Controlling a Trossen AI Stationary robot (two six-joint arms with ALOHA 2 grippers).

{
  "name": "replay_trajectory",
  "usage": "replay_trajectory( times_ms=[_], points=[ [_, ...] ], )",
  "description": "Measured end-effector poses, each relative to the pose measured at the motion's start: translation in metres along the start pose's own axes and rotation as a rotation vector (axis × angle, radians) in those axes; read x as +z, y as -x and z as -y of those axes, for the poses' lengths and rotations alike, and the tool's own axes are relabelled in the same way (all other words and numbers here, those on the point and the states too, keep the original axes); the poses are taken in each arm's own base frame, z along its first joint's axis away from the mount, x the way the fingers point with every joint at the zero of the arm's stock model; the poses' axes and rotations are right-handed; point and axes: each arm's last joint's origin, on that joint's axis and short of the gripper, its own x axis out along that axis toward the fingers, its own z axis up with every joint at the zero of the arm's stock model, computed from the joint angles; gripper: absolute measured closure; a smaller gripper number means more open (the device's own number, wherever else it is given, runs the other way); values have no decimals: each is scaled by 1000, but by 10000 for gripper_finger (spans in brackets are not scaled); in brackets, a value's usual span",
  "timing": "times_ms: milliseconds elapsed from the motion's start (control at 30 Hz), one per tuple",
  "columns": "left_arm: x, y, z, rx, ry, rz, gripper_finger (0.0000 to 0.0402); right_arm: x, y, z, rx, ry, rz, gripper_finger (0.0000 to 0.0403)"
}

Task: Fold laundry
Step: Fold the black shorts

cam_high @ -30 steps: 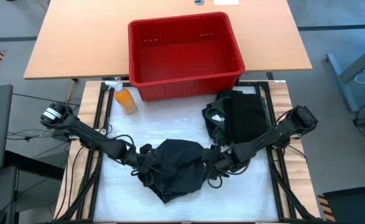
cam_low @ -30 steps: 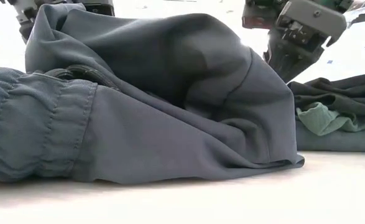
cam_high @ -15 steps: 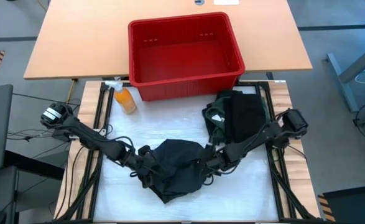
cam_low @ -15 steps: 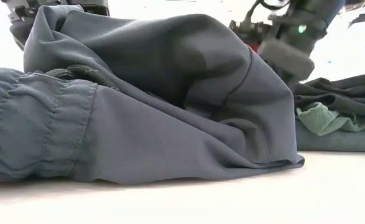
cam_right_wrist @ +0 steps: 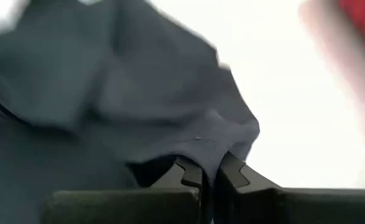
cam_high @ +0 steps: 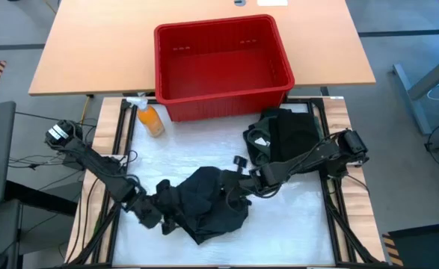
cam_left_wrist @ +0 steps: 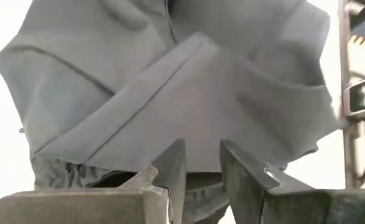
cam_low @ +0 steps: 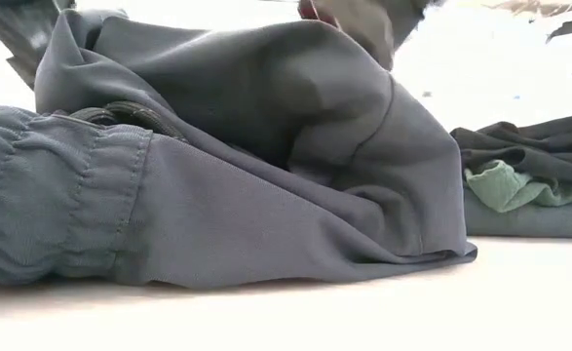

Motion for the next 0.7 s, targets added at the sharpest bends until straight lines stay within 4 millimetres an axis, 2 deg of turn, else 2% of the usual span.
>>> replay_trajectory(
  times_ms=[133, 233, 367, 467, 533, 700],
  points=[
    [-6, 18, 9, 2, -11, 88, 315, 41, 15, -2, 39, 2, 126, 384],
    [-11, 32, 16, -18, -39, 140, 315, 65, 23, 3, 56, -52, 223, 384],
    [-23, 46, 26, -45, -65, 178, 315, 85, 23, 17, 57, -137, 306, 378],
    [-33, 54, 32, -63, -45, 193, 315, 95, 21, 26, 92, -214, 347, 372],
    [-37, 58, 34, -69, -18, 214, 315, 99, 12, 25, 130, -244, 373, 373],
    [-44, 64, 37, -61, 24, 261, 315, 94, -15, 6, 217, -236, 384, 381]
  ],
)
